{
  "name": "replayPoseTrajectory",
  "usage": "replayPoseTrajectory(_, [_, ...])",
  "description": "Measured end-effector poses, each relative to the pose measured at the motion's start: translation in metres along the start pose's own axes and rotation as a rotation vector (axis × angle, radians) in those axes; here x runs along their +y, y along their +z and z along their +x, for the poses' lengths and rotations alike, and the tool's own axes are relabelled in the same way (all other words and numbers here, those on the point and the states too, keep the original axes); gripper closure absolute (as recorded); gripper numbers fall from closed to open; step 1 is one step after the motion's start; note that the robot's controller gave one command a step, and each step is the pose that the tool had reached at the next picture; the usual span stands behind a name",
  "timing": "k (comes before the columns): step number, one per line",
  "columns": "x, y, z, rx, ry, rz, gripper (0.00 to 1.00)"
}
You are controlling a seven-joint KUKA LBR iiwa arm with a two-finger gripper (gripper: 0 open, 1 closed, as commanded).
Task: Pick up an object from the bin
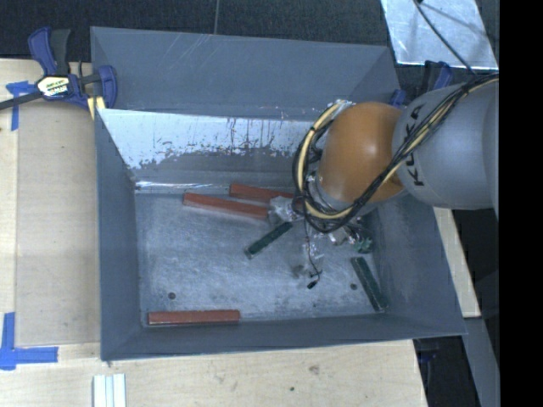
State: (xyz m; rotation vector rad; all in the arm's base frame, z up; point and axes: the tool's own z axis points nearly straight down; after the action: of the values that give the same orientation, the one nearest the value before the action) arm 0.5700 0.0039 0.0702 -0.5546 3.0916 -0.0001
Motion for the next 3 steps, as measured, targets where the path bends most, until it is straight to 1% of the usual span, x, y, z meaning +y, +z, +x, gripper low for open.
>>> replayPoseTrajectory(1, [0.0, 0.0, 0.0, -0.001, -0.001, 0.0, 1.0])
replayPoseTrajectory(2, [-0.009, 0.0, 0.0, -0.006, -0.047, 0.001, 1.0])
replayPoseTrajectory(3, [-0.017, 0.0, 0.003, -0.007, -0.059, 0.002, 1.0])
